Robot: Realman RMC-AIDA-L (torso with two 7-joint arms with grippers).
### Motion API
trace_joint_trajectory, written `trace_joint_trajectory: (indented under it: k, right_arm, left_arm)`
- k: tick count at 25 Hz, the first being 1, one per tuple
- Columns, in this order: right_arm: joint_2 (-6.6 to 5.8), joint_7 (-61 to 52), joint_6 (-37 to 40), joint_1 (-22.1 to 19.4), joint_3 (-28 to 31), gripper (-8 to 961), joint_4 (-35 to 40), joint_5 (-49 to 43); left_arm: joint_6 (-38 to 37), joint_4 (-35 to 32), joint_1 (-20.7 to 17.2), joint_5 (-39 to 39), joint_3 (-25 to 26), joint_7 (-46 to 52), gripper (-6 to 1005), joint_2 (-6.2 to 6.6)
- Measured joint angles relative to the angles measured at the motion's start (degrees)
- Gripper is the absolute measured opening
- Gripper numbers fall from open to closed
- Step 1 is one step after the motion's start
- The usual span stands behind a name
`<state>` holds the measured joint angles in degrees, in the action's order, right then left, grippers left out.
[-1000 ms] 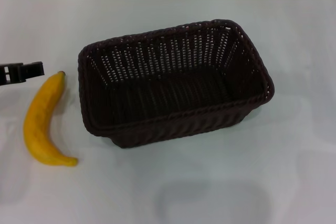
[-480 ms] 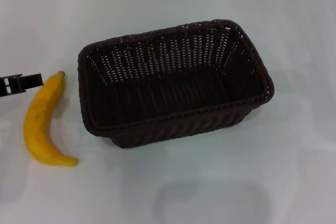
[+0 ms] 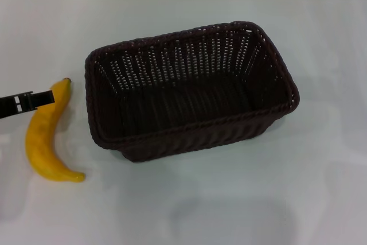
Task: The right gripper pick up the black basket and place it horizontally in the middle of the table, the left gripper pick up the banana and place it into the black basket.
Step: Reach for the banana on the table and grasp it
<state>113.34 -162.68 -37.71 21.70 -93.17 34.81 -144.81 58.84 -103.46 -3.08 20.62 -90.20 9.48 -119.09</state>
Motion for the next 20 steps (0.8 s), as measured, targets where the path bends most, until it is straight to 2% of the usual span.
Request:
trace_joint_trajectory:
  k: [20]
  right_arm:
    - [0.18,0.00,0.00,-0.01,0.00,841,0.70,-0.31]
  left_arm:
    - [-6.01,9.14,2.39,0.71,-0.52,-1.21,884,0.19]
